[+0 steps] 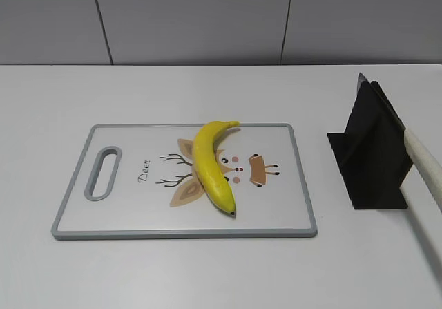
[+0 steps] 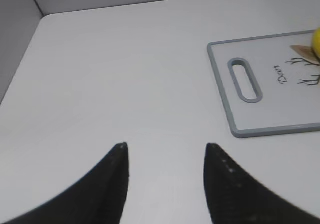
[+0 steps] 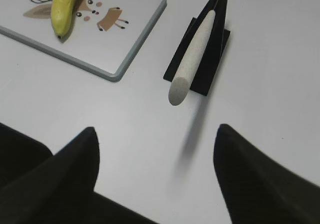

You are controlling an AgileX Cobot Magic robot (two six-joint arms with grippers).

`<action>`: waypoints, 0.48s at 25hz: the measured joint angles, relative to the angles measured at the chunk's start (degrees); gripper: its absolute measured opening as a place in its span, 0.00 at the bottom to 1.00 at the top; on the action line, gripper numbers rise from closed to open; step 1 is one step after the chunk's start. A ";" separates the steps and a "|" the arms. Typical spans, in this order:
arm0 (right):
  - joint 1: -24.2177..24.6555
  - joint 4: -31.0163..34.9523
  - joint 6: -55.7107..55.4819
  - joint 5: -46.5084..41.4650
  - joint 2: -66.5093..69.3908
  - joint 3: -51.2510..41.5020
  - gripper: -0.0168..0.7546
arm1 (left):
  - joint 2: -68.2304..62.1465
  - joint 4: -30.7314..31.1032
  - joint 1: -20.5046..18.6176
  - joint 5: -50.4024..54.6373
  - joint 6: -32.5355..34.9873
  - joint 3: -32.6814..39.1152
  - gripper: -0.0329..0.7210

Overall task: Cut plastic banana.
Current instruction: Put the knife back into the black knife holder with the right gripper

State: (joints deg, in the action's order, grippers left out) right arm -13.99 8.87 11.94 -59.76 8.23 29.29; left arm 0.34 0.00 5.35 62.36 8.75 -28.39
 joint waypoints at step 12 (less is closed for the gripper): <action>0.00 0.13 -4.73 0.01 -8.52 -0.20 0.72 | 0.00 0.00 -5.86 0.00 0.00 0.00 0.68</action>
State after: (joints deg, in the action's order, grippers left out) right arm -13.99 9.00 7.21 -59.75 -0.29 29.09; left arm 0.34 0.00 -0.51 62.36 8.75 -28.39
